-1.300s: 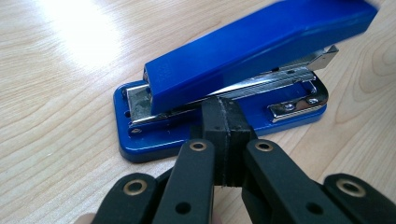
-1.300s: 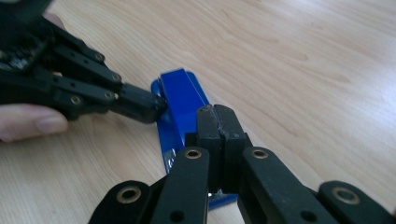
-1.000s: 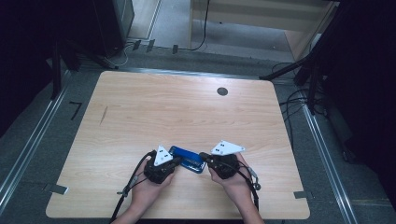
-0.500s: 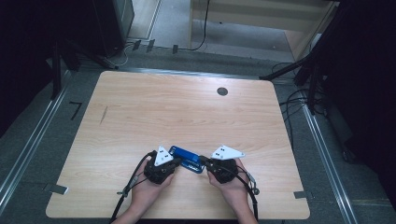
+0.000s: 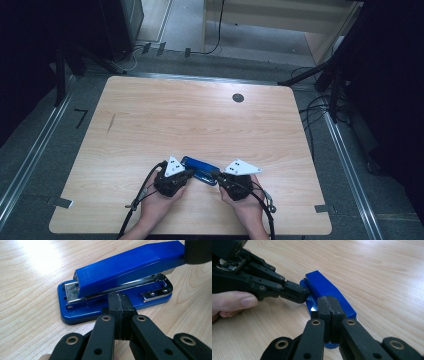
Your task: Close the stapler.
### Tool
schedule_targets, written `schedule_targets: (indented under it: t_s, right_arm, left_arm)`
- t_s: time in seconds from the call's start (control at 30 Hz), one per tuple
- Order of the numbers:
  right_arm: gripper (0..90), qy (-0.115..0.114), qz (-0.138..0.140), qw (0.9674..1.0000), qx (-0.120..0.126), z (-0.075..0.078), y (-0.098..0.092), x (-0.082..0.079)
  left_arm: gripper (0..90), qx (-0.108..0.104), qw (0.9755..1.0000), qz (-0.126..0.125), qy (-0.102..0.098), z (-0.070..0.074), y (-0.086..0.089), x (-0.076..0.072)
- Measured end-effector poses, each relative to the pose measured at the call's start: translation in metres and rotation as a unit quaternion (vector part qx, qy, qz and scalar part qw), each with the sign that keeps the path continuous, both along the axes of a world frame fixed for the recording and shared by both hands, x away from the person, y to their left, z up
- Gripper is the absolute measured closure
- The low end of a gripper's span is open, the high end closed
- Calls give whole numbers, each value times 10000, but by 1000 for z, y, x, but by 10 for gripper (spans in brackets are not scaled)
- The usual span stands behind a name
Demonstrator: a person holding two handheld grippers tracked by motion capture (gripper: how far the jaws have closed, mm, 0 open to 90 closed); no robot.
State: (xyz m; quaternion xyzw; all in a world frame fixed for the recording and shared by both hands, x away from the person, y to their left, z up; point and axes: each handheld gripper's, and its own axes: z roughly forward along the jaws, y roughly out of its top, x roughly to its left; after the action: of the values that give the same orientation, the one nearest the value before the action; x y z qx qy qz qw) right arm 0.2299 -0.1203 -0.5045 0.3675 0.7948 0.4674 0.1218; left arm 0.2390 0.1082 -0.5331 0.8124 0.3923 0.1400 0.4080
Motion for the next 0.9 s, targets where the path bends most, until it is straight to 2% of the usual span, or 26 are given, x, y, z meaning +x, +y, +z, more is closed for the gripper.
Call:
schedule_targets:
  t_s: [0.13,0.37,0.4,0.43,0.57,0.67,0.77,0.9]
  right_arm:
    - [900,-2,-55,10000,-34,-2,-1,-5]
    - [900,124,-163,9998,-85,-10,-4,-9]
    - [900,133,-164,9998,-51,-11,-3,-8]
    - [900,114,-151,9998,-79,-12,-3,-8]
    - [900,50,-158,9997,-154,-15,0,-9]
    - [900,81,-177,9997,-155,-17,0,-10]
    - [900,110,-173,9998,-86,-18,0,-9]
    - [900,127,-156,9997,-120,-18,1,-9]
  left_arm:
    - [900,-23,10000,30,12,0,0,0]
    - [897,-205,9998,65,10,0,5,-2]
    - [807,-288,9996,46,-17,1,7,-4]
    - [765,-383,9992,35,-54,1,8,-5]
    - [652,-437,9989,89,-161,6,16,-9]
    - [540,-437,9982,280,-301,10,30,-13]
    - [473,-484,9969,538,-321,11,50,-19]
    - [403,-591,9946,785,-342,11,69,-24]
